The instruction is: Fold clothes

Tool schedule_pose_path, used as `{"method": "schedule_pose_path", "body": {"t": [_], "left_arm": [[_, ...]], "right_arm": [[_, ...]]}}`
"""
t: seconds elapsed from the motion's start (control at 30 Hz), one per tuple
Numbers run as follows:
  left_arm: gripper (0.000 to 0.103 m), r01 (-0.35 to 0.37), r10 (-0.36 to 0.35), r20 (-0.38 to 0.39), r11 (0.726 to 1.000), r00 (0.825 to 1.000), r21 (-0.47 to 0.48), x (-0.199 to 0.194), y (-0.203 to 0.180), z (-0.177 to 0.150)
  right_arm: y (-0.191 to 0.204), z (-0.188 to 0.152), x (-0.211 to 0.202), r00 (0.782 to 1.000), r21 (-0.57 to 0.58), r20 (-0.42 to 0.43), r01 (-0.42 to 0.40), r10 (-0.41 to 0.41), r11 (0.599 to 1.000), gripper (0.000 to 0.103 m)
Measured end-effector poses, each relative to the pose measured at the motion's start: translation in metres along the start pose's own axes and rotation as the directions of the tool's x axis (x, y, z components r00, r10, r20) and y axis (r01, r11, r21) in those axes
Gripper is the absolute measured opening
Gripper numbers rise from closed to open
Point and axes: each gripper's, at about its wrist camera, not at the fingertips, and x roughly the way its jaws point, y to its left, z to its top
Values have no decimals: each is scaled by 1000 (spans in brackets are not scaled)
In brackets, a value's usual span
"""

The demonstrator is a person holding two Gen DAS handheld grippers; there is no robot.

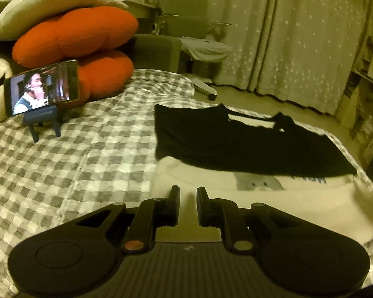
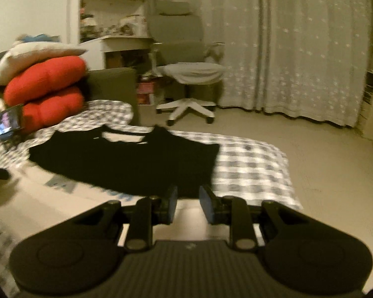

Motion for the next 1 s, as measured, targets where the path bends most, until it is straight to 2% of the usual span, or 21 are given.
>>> {"method": "schedule_pose_path", "body": {"t": [0.1, 0.33, 0.73, 1.0], "left_arm": [[13, 4, -4, -2, 999, 1000, 37, 0, -10, -6], [13, 7, -3, -70, 998, 998, 55, 13, -19, -15], [16, 29, -30, -98, 1000, 995, -11, 17, -8, -14], [17, 39, -48, -108, 996, 993, -83, 16, 3, -13]], "right_arm": [[20, -5, 7, 999, -32, -38, -31, 30, 999, 22], [62, -20, 24, 986, -111, -130, -114, 100, 987, 22], [52, -23, 31, 987, -85, -147, -81, 68, 993, 23], [33, -20, 33, 989, -44, -145, -18, 12, 999, 23]]}}
